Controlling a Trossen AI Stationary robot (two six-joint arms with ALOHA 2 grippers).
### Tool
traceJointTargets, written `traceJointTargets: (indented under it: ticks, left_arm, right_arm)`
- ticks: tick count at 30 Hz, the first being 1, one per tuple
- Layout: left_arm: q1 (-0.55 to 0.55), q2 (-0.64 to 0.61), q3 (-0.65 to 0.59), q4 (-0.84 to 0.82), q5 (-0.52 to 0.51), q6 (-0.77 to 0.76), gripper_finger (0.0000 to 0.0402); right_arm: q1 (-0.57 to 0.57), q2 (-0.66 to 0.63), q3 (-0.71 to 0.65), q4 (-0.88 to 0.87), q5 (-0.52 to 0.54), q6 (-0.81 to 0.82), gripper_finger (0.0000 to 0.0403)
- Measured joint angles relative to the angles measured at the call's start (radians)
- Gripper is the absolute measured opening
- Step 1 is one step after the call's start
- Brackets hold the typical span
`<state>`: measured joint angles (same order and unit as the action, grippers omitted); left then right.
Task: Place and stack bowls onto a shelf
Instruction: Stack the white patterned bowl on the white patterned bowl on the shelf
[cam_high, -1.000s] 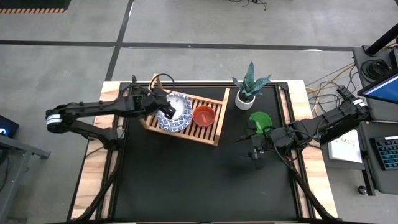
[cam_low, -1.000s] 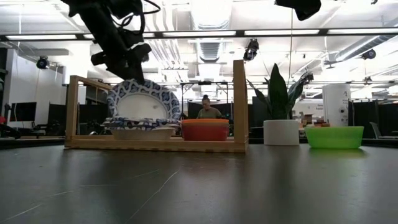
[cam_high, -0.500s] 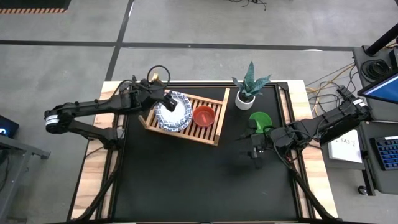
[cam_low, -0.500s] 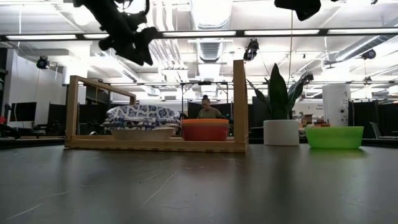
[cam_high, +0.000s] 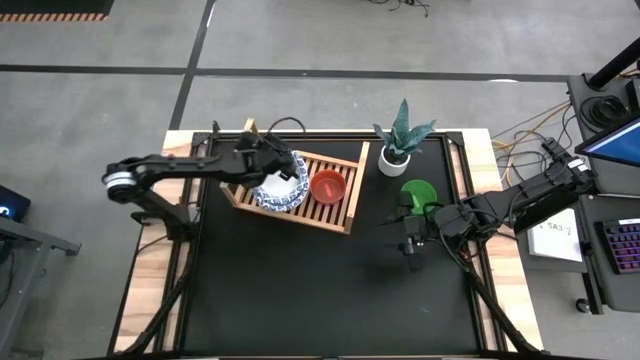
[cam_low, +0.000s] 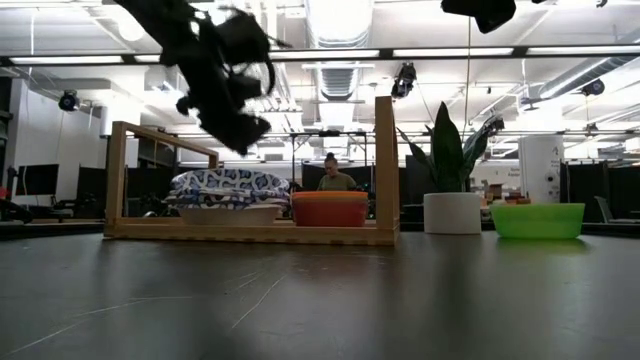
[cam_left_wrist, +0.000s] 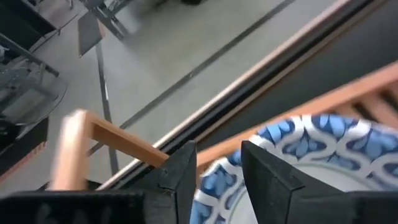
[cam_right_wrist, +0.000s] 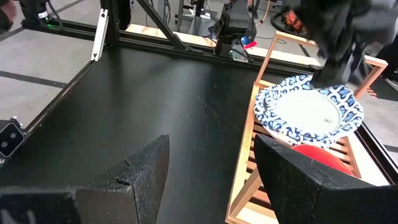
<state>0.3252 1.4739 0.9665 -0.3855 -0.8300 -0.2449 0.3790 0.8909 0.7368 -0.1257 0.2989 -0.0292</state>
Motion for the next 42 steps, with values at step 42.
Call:
traceJointTargets:
  ticks: [42]
  left_arm:
    - [0.008, 0.169, 0.027, -0.052, 0.054, -0.086, 0.0093]
  right_arm:
    - [-0.013, -0.001, 0.007, 0.011, 0.018, -0.085, 0.0224]
